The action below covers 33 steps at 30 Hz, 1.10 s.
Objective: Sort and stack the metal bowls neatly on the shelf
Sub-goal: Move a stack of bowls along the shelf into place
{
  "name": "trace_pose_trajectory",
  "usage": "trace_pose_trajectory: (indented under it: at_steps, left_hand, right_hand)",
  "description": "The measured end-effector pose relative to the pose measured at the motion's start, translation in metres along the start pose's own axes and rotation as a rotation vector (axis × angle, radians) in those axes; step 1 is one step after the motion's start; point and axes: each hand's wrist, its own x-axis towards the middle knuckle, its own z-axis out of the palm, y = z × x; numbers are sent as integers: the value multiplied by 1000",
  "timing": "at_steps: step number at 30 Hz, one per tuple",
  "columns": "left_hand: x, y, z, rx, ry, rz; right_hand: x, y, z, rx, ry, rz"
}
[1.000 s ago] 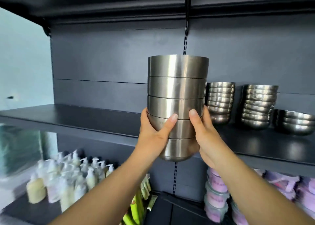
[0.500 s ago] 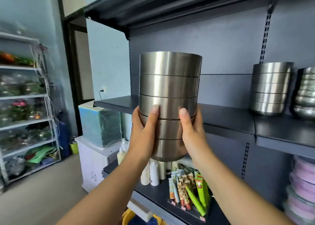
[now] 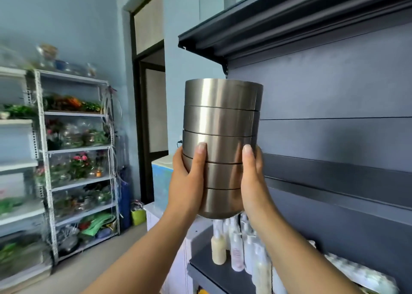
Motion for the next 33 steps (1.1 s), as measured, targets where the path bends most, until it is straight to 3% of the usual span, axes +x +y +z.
trace_pose_trajectory:
  at_steps: [12, 25, 33]
  left_hand:
    - [129, -75, -23, -33, -81, -13]
    - [314, -170, 60, -21, -182, 12]
    - [394, -235, 100, -42, -321, -24]
  right_hand:
    - [97, 84, 76, -151, 83, -4]
    - [284, 199, 82, -164, 215, -55]
    - [347, 261, 73, -250, 254, 55]
